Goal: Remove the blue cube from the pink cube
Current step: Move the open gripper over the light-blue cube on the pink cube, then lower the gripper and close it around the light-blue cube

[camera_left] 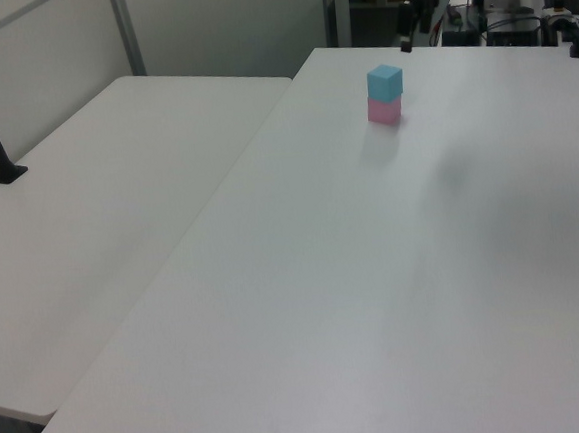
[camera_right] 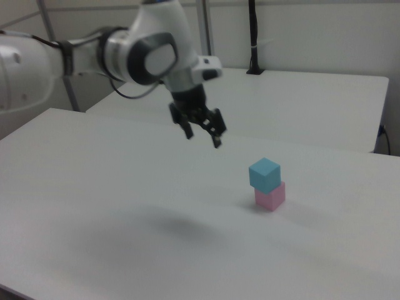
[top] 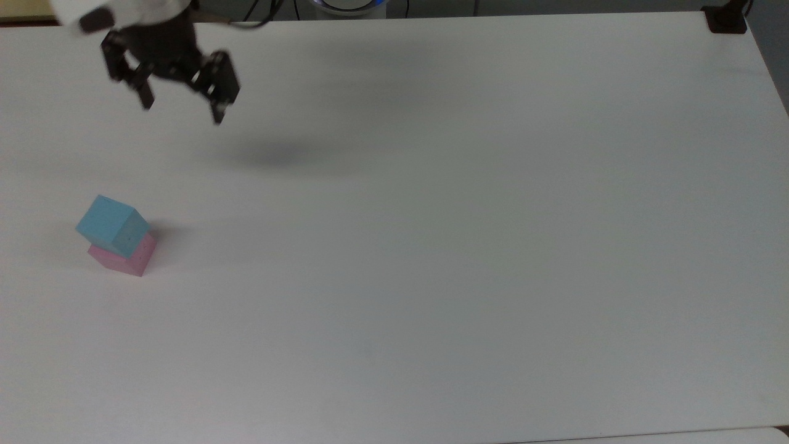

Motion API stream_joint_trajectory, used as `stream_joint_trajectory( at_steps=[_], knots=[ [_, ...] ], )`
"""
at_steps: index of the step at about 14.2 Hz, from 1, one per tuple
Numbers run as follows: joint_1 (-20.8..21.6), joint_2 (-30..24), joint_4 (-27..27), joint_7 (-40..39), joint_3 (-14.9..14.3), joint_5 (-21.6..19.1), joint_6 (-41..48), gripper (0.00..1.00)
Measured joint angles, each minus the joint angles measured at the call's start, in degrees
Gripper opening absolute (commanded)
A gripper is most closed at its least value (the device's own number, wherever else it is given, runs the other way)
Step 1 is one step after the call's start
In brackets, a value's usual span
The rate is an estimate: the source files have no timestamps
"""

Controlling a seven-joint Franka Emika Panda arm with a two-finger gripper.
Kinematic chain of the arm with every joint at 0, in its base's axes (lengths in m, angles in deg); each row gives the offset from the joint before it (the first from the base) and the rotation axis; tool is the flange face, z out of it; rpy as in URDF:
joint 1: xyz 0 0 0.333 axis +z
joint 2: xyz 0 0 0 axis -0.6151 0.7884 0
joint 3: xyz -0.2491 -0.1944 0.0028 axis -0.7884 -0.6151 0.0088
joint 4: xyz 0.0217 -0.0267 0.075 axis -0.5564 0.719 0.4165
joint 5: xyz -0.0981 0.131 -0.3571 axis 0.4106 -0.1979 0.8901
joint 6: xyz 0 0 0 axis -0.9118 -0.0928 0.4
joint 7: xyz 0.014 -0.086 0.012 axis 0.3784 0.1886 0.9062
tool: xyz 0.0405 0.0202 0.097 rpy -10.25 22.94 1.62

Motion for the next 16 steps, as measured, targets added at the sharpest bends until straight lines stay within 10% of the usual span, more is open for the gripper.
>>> stream_joint_trajectory(
  at_steps=[16],
  knots=[
    [-4.38,17.95,-1.57,6.49,-2.97,-0.07,-29.37,1.00]
  ],
)
